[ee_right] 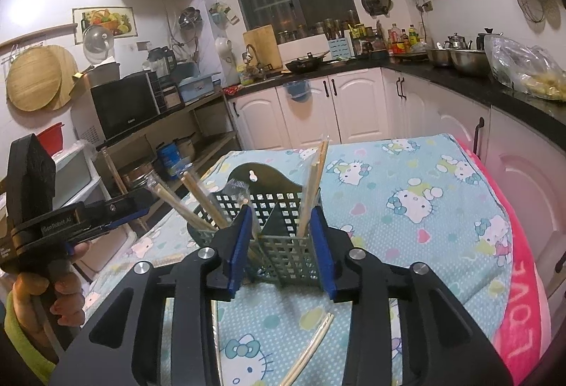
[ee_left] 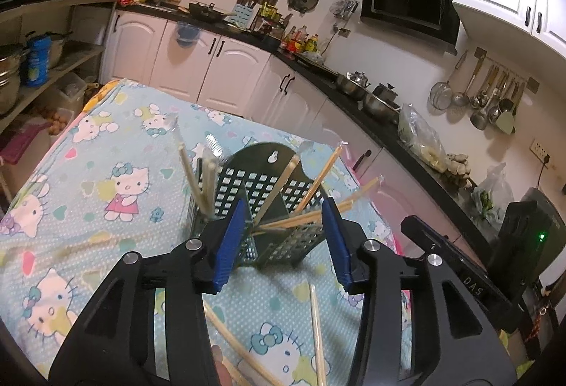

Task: Organize utensils
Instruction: 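Open both tools to drop the chopsticks into the green holder, then move both open tools back down to the remaining chopsticks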

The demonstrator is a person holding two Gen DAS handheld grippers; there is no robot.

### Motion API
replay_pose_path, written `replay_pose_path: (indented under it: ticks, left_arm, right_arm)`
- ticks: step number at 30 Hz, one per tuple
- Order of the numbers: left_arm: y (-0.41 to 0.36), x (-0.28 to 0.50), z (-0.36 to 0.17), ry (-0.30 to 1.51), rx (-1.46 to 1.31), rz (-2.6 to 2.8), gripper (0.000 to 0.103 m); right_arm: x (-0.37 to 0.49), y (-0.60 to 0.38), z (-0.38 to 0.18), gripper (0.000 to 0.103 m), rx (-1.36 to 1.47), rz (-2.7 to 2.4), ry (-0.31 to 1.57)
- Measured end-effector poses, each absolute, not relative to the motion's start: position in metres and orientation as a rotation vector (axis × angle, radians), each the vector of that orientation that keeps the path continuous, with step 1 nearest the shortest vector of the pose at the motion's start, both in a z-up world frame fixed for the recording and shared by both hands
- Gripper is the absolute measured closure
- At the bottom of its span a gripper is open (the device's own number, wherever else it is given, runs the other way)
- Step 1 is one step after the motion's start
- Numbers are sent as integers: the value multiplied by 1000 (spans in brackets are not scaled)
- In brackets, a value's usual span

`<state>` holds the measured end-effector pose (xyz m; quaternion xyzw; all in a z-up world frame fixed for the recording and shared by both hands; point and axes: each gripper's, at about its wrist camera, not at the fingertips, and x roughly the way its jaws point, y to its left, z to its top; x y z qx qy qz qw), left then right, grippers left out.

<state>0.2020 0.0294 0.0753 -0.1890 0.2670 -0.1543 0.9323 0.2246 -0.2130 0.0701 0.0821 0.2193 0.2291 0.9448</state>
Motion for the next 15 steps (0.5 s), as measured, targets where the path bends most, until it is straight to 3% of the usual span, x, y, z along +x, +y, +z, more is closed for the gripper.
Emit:
replay_pose_path:
  ticks: [15]
  left_arm:
    - [38, 175, 65, 554, -392, -299, 45]
  right_arm:
    - [202, -207, 69, 56, 153, 483, 456]
